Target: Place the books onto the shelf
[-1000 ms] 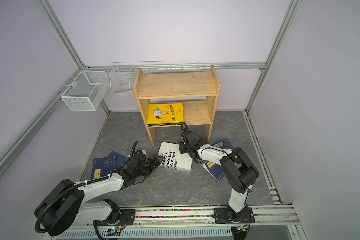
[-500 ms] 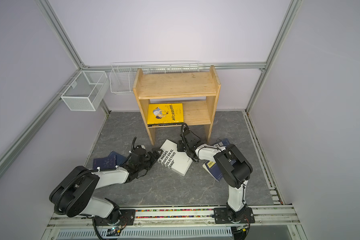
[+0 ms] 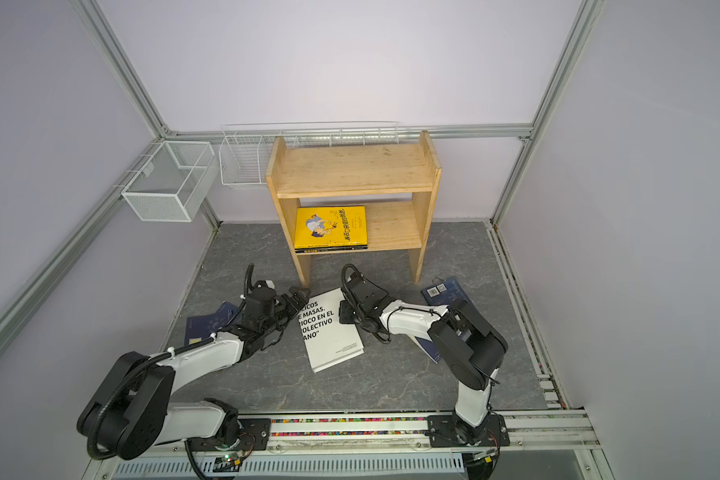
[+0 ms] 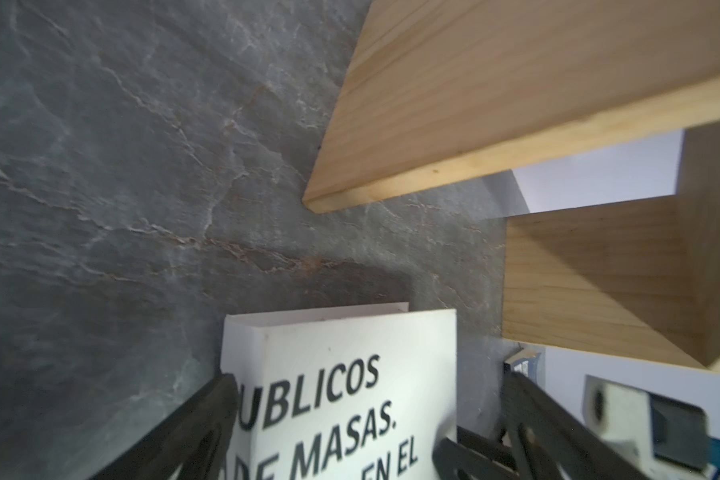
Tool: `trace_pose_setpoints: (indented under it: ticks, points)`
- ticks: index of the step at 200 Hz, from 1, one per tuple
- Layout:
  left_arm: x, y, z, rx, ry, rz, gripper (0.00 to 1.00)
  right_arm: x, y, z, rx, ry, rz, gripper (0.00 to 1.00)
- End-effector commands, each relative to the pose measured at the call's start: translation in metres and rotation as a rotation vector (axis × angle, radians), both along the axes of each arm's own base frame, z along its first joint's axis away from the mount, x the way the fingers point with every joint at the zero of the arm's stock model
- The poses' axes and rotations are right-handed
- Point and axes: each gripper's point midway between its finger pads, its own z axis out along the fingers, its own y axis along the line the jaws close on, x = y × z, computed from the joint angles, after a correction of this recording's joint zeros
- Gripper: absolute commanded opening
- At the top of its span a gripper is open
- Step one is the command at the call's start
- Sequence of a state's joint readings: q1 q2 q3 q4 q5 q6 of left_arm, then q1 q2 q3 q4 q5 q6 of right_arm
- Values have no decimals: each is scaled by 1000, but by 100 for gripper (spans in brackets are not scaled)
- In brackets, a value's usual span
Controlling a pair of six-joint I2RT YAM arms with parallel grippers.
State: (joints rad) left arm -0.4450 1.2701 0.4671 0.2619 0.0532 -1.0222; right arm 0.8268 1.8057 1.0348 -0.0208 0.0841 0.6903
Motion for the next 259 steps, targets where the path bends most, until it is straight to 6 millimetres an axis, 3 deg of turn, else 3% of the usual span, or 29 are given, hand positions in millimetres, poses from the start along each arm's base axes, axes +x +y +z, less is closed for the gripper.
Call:
trace_pose_setpoints:
  ticks: [1,24,44,76,94,108,158,185,227,259]
  points:
    - [-26,14,-19,60,61,-11,100,-25,-43,-42,-229,99,-9,36]
    - [-39,19,-23,37,74,-2,100,-24,-45,-43,-228,89,-27,35]
    - [-43,18,-25,21,79,-5,100,-22,-41,-32,-180,58,-27,37]
    - [-40,12,-29,6,86,-24,100,-16,-39,-6,-127,-16,-40,53]
    - [-38,8,-33,-12,94,-32,100,-12,-41,2,-128,-43,-55,53]
    - [-37,4,-36,-25,97,-41,100,-8,-42,1,-139,-41,-66,47]
    - [-37,-9,-39,-29,105,-69,100,-16,-43,-33,-181,36,-68,25]
    - [-35,-17,-35,-41,95,-86,100,-23,-51,-58,-229,92,-77,20]
    - [-28,-37,-9,-124,42,-117,100,-38,-50,-96,-253,208,-68,16]
    - [-22,-58,19,-169,-11,-159,100,-49,-43,-113,-217,278,-57,15]
